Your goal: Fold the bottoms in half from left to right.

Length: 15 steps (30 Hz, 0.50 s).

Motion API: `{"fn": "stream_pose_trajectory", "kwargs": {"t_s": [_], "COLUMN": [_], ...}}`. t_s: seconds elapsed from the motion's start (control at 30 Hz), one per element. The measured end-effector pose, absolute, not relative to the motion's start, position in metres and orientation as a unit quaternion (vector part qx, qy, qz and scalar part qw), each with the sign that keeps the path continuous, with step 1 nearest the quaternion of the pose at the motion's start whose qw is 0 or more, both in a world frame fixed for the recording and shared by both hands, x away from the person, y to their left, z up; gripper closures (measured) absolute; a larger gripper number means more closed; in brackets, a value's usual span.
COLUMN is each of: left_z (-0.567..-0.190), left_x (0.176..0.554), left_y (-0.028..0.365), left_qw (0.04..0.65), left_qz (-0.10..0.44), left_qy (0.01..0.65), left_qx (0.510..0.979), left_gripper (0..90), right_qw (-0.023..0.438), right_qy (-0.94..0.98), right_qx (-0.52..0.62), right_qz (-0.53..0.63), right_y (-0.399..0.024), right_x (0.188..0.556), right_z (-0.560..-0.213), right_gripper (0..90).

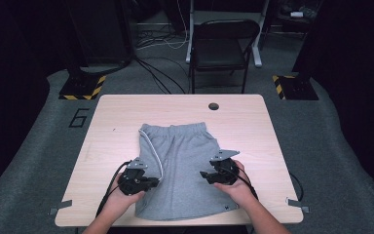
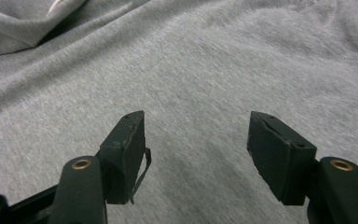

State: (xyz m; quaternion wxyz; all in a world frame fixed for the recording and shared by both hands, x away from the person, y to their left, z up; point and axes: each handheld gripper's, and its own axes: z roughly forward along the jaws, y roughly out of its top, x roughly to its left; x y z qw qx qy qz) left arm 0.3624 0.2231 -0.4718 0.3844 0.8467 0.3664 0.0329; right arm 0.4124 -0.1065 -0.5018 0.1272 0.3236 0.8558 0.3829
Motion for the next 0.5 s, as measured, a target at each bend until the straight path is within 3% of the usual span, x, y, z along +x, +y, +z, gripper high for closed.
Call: {"fn": "stream_pose_trajectory", "kwargs": {"t_s": [0.17, 0.5], "left_z": [-0.457, -0.450], "left_x": [0.364, 0.374], "left_y": [0.209, 0.163], "left_qw": [0.431, 0.436], "left_qz": [0.020, -0.014], "left_qy": [0.343, 0.283], "left_qx": [0.834, 0.854], "left_gripper": [85.1, 85.1], "right_qw": [0.132, 0.147], "right_qy": [0.854, 0.840], "right_qx": [0.328, 0.349], "right_qz": [0.382, 0.388], "right_y": [-0.109, -0.127], "right_x": [0.409, 0.400], "right_z": [-0.501, -0.496], "right_gripper": [36.3, 36.3]}}
